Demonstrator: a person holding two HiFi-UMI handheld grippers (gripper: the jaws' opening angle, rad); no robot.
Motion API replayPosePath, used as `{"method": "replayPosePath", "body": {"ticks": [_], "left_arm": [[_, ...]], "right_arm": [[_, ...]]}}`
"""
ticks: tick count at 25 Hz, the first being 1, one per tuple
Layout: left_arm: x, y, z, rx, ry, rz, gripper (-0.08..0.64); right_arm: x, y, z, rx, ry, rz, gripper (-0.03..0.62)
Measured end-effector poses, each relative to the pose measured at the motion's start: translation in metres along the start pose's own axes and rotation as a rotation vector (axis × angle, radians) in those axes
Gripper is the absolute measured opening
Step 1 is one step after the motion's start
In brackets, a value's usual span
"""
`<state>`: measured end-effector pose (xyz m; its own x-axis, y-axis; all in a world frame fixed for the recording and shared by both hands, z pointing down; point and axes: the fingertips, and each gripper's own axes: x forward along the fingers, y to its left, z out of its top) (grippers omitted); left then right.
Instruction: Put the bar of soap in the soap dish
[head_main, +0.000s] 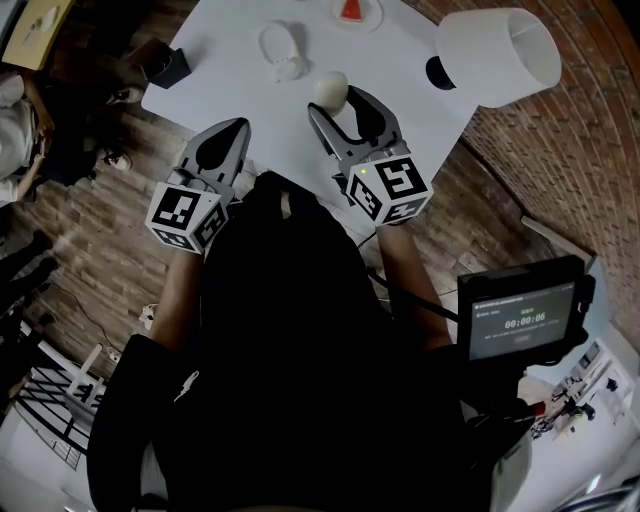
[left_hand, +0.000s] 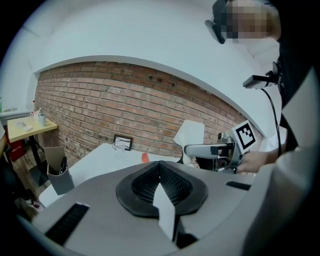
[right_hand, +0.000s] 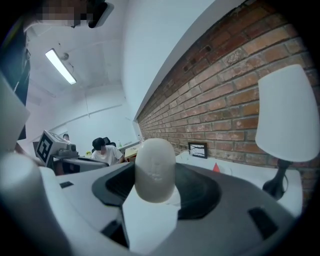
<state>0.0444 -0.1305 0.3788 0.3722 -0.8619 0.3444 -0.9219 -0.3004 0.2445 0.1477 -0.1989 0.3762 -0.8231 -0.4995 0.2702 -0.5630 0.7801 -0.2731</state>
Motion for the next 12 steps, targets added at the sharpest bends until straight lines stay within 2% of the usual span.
{"method": "replayPosePath", "body": {"ticks": [12], "left_arm": [[0.001,0.043,0.003,-0.008,-0.022,-0.066,0.005]], "right_arm": [[0.033,0.004,0.001,-0.019,0.013,-0.094,0.253]]}}
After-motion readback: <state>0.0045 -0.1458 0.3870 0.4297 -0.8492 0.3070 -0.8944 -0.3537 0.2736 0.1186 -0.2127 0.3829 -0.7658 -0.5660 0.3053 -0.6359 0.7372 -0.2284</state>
